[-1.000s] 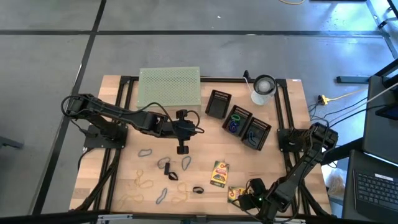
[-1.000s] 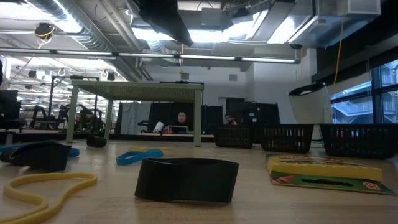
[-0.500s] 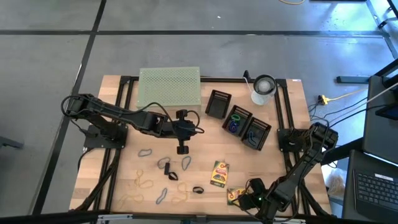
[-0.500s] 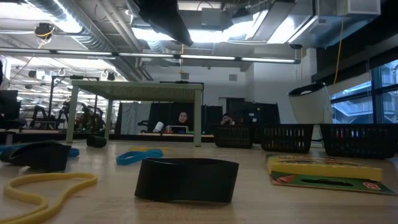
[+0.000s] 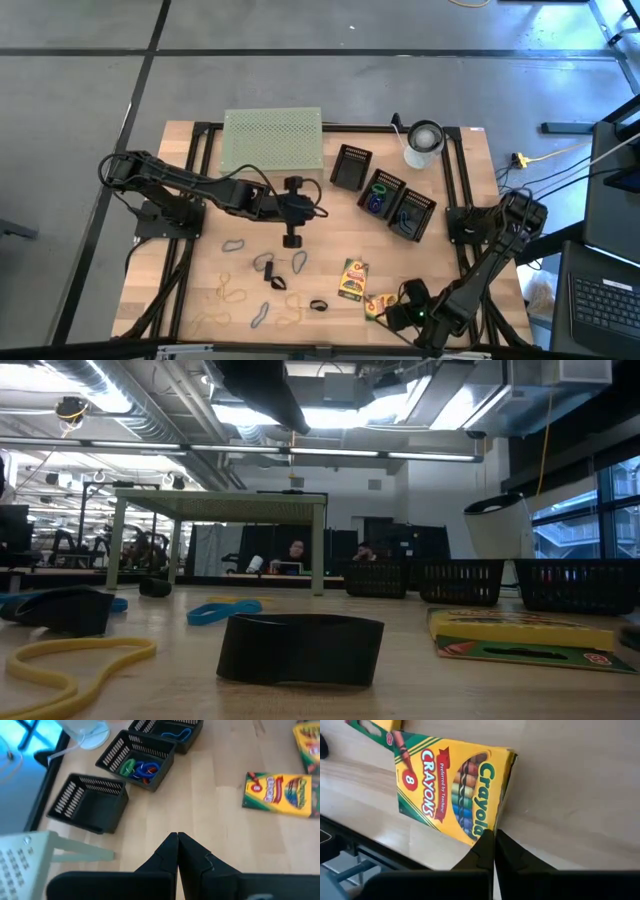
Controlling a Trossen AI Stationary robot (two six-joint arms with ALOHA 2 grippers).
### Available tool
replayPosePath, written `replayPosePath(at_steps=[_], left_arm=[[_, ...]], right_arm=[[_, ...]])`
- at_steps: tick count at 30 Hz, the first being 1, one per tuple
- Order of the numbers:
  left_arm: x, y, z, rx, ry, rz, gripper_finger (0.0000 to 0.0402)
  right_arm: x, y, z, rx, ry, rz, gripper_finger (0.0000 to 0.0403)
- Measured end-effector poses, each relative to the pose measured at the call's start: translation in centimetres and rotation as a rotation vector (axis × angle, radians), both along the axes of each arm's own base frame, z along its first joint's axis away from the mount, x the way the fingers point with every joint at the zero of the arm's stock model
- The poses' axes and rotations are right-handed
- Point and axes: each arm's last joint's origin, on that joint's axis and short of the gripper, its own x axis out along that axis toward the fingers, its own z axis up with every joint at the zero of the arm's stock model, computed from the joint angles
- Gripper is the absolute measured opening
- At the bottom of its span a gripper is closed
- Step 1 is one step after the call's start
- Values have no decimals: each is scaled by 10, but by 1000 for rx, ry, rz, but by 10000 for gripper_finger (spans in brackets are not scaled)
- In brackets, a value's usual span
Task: Pick & Place Office Desk Supplies
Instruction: Put the crayon box into the top black bin
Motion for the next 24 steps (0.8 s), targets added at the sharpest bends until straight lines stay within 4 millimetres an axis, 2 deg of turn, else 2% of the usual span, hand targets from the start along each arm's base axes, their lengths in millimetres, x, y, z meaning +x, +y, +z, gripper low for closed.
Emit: replayPosePath(at_steps=[5,10,17,24], left_arm=[[2,0,3,31,-21,-36,4],[3,-3,3,-45,-26,-117,22],[4,-9,4,-168,-30,-225,104],[16,-13,7,-310,-142,-186,189]], right_arm=[[2,-9,7,-95,-50,42,1],[7,-22,20,-191,-85,110,1],[11,-38,31,-309,-63,239,0],[19,-59,46,-516,-112,351,0]])
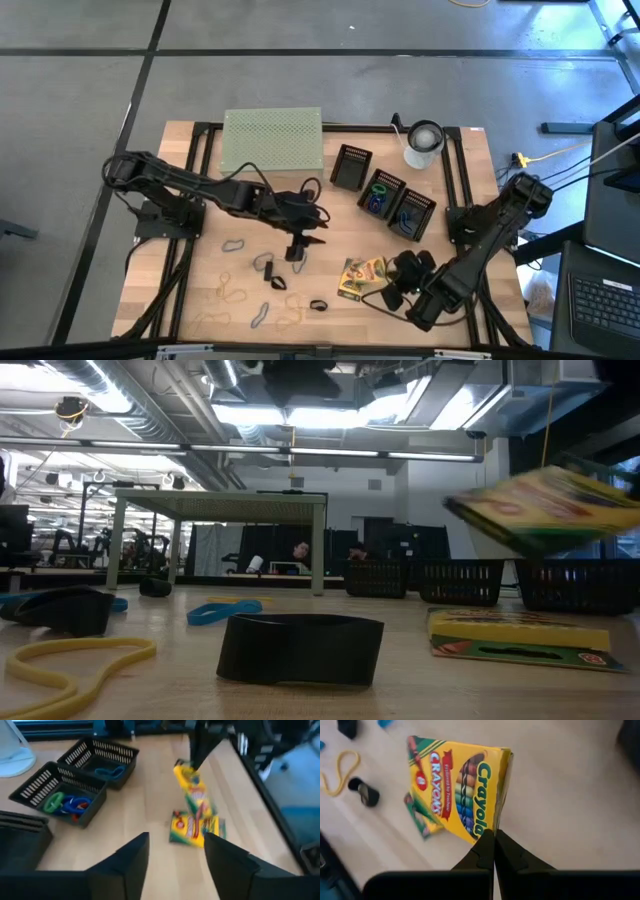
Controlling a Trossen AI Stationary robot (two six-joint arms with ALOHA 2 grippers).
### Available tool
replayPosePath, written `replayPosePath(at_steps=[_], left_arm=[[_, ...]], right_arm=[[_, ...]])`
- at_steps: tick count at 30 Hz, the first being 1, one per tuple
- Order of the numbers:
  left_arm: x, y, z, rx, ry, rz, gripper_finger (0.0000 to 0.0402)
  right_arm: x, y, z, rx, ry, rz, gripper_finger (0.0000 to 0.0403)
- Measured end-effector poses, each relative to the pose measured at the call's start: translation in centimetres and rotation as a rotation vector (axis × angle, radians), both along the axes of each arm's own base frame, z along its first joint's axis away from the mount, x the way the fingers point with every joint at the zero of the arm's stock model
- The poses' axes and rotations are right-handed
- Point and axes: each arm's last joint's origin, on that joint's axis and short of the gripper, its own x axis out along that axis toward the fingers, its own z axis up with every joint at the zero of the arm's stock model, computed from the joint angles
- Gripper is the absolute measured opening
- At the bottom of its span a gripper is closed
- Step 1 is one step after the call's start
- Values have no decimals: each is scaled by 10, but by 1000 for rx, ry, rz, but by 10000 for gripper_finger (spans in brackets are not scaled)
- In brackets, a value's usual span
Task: Pick & Place Office Desk Supplies
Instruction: Put the crayon box into the top black bin
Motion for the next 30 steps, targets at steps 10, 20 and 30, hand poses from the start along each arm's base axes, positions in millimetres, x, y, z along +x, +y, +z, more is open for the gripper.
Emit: replayPosePath(at_steps=[10,20,30], left_arm=[[31,-9,-18,-109,-102,-79,214],[45,-6,-27,-7,-177,2,217],[47,-4,-31,61,-177,87,219]], right_arm=[[21,-31,19,-318,-20,192,0],[39,-48,24,-558,31,343,0],[49,-56,27,-710,60,419,0]])
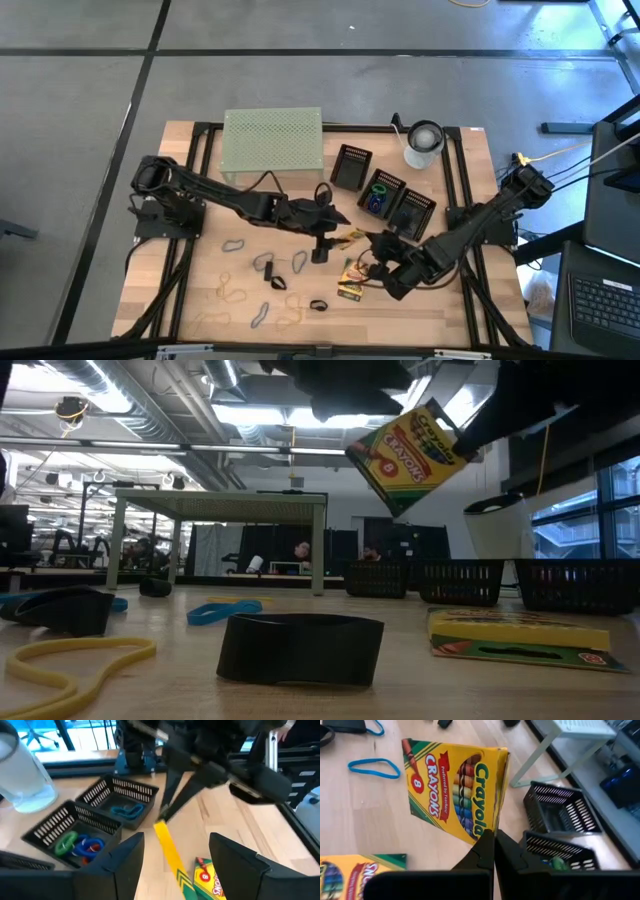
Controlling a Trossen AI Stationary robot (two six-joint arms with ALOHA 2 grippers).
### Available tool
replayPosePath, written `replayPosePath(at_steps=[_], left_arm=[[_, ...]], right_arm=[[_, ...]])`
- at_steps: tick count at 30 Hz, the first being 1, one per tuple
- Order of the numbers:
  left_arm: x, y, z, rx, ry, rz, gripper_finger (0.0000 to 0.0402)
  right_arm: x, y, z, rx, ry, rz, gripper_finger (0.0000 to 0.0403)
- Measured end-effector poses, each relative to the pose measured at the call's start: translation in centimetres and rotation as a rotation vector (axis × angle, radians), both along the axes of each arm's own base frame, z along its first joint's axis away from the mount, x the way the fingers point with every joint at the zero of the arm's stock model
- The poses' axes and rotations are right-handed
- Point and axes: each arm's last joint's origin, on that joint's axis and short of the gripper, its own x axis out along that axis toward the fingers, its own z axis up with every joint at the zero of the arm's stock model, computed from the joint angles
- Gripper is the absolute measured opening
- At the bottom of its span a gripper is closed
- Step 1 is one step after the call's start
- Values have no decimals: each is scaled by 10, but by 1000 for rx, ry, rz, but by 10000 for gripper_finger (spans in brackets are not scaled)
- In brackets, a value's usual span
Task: Pick & Place Office Desk Supplies
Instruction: Put the crayon box into the top black bin
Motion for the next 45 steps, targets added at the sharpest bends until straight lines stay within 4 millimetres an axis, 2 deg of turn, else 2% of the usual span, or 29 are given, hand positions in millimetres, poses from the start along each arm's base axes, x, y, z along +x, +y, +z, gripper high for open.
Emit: replayPosePath(at_steps=[12,21,45], left_arm=[[1,1,-5,-29,17,73,218],[0,6,-9,-80,58,117,198],[0,7,-9,-78,61,119,48]], right_arm=[[5,-1,3,-95,-1,43,0],[6,-1,4,-120,-16,42,0],[6,-1,4,-121,-15,43,4]])
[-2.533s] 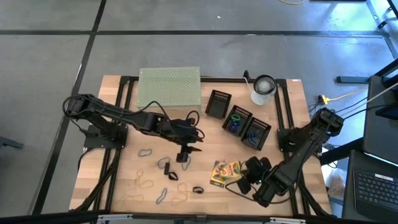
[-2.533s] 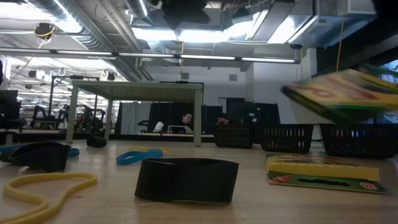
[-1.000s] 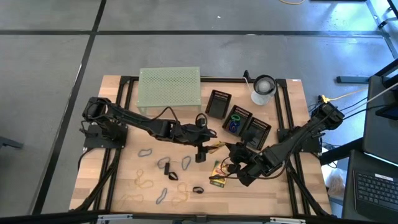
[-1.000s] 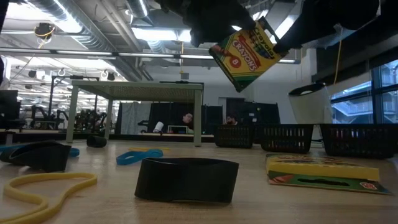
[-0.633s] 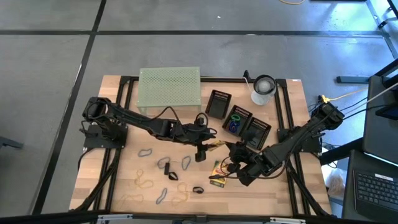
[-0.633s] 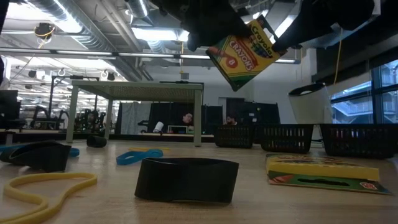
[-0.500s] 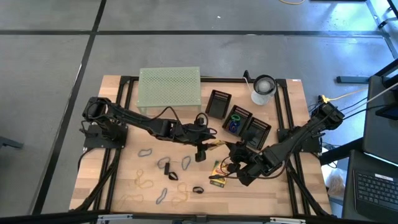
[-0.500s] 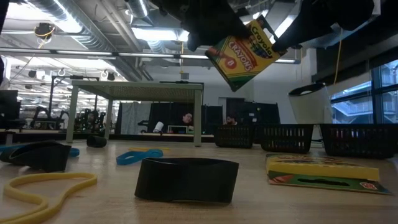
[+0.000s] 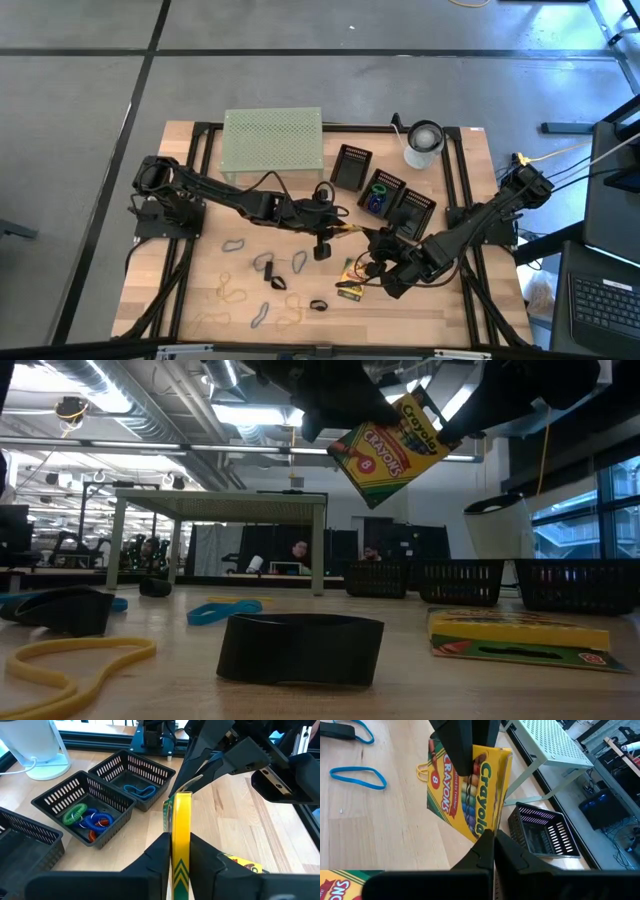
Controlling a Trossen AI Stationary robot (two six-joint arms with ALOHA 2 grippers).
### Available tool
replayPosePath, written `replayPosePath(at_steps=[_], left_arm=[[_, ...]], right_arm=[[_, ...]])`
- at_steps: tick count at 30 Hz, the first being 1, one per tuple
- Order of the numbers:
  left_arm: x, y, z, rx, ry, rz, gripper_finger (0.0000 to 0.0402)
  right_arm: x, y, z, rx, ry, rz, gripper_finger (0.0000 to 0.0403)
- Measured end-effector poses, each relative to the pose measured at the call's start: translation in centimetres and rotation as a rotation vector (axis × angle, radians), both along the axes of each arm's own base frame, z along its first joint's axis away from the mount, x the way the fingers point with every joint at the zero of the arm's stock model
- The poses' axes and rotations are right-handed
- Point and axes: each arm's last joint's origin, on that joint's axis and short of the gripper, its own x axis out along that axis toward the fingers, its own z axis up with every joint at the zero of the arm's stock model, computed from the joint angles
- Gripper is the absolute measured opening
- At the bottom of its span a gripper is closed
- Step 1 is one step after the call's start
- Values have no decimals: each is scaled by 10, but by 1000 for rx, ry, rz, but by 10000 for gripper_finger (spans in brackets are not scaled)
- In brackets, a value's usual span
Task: Pick & Place Office Desk Supplies
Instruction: Put the crayon box into the top black bin
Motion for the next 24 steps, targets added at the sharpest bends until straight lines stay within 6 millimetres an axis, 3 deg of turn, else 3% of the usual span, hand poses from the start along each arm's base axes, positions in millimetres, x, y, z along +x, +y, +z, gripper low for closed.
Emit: replayPosePath(at_steps=[17,24], left_arm=[[0,0,0,0,0,0,37],[0,3,-1,1,7,7,38]], right_arm=[[0,0,0,18,-11,-9,9],[3,1,2,121,0,-9,62]])
